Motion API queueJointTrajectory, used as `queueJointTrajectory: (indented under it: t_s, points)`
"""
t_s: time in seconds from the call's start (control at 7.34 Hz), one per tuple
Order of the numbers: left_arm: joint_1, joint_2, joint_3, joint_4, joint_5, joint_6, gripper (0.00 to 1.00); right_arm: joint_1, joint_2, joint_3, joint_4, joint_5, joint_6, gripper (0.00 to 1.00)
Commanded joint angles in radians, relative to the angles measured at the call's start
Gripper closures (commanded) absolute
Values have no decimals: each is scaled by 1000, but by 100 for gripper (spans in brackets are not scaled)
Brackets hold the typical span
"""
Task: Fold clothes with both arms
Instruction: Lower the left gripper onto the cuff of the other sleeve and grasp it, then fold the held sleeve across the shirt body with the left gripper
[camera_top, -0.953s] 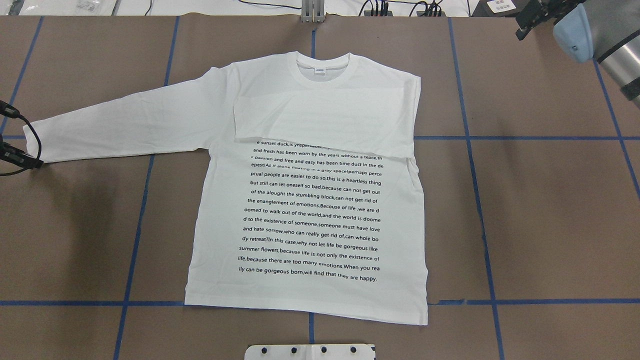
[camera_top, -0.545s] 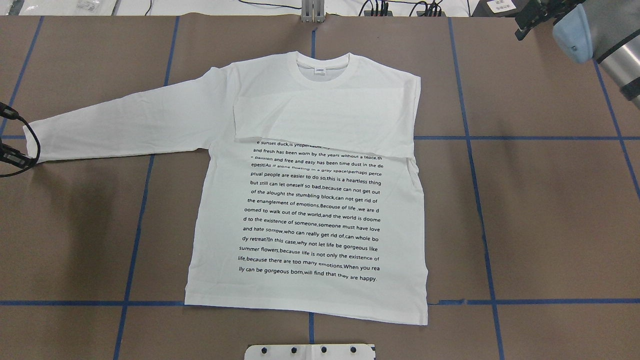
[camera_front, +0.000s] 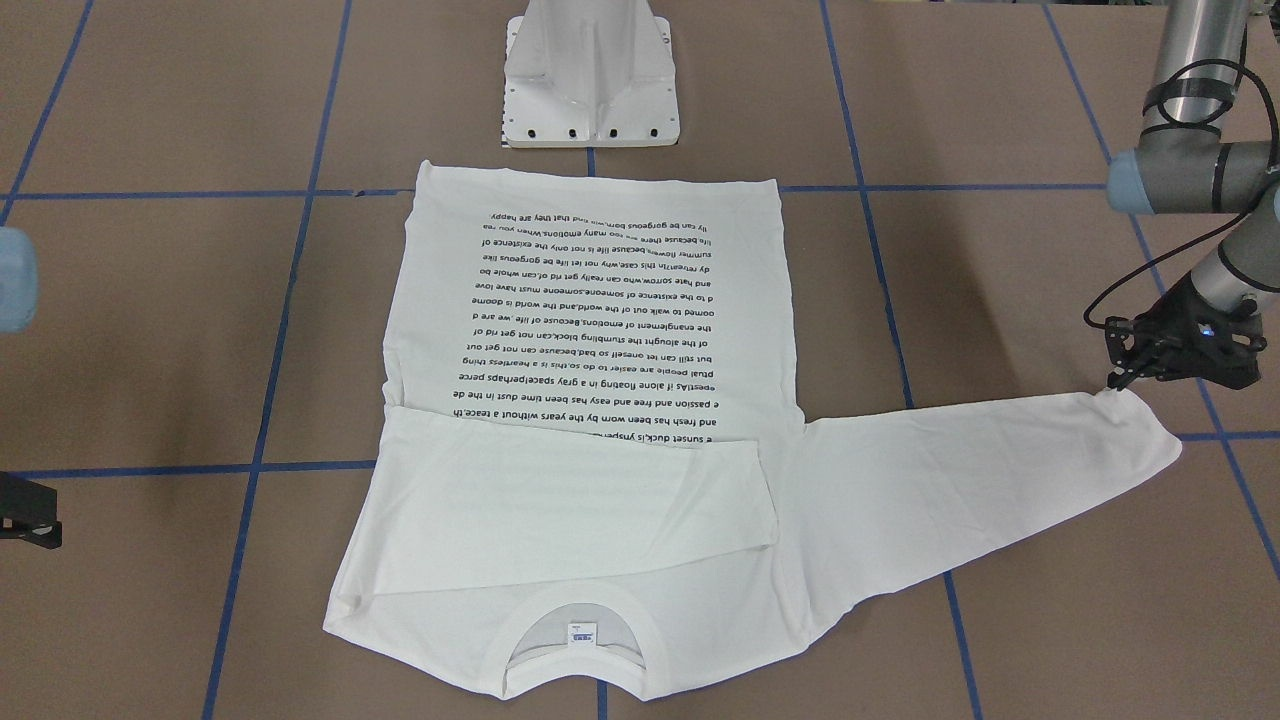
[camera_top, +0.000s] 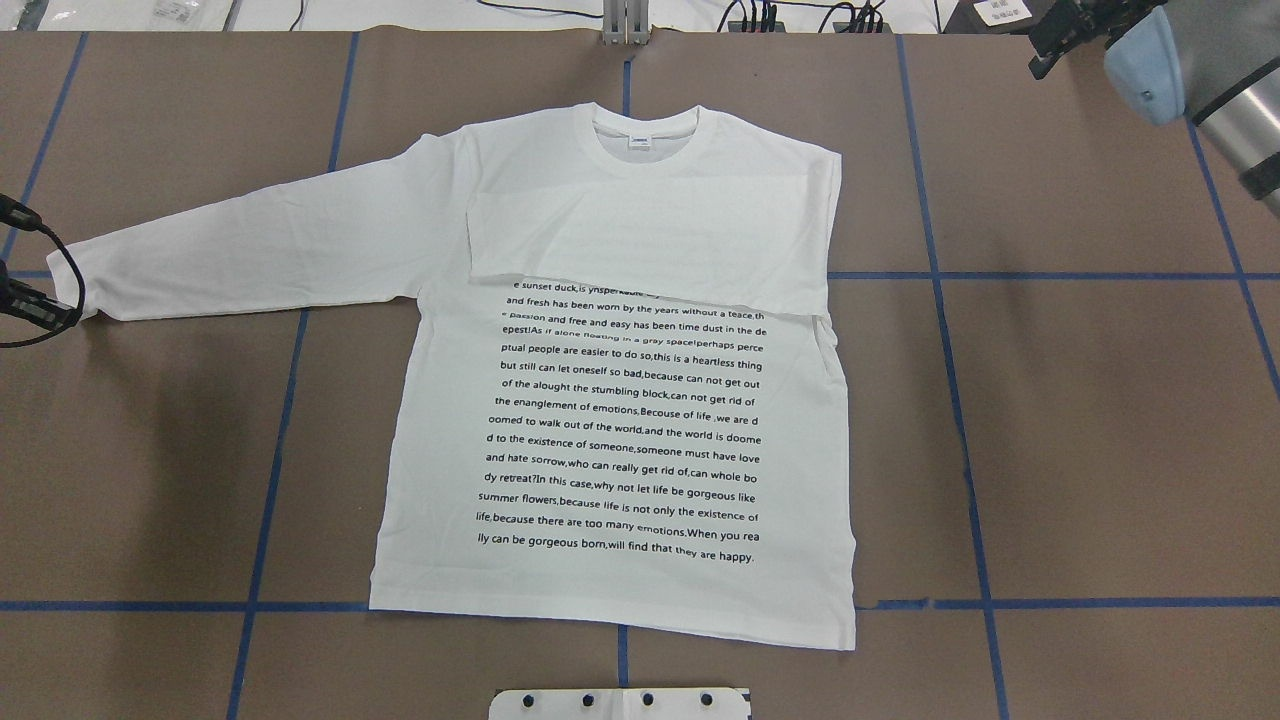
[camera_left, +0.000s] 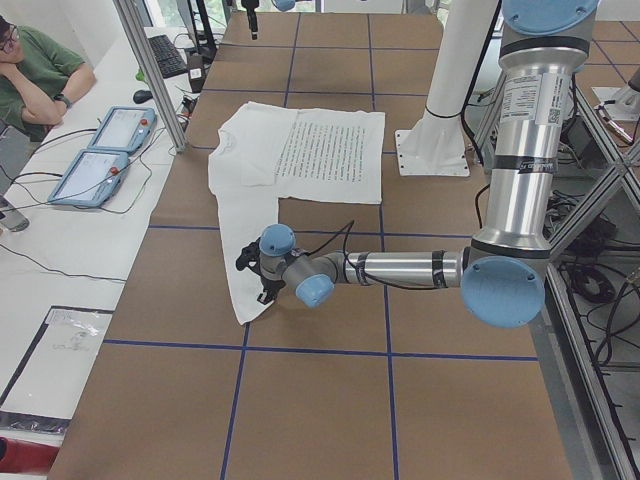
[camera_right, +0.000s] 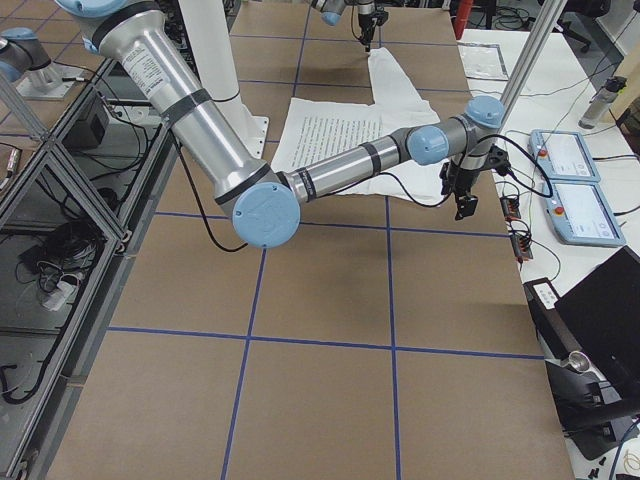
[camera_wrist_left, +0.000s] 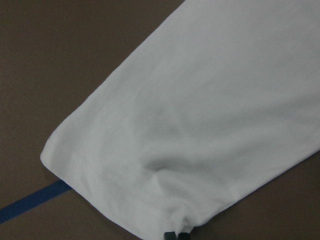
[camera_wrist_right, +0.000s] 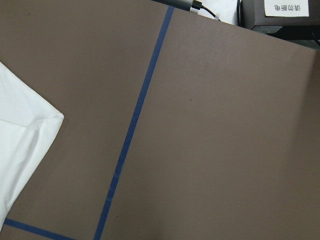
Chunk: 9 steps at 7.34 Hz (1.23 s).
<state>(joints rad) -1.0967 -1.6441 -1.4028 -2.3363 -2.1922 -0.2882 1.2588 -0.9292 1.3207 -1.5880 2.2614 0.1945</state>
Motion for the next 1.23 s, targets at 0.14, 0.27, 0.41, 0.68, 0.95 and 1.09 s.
queueJointTrajectory:
  t_s: [0.14,0.27,0.41,0.68,0.95,1.09]
  points:
    - [-66,-167,-122,206,-37,-14,100,52,-29,0,-9,3,-24,0]
    - [-81,-271,-137,339,-43,-16,100,71,-52,0,-12,7,-71,0]
    - [-89,-361,-137,397,-70,-69,100,97,-83,0,-12,13,-137,0]
    - [-75,-497,-134,396,-75,-300,100,137,-122,0,-12,49,-202,0]
    - [4,-636,-127,394,-78,-539,100,146,-125,-3,-12,49,-202,0]
    - [59,-708,-113,391,-69,-668,100,151,-125,-3,-12,49,-202,0]
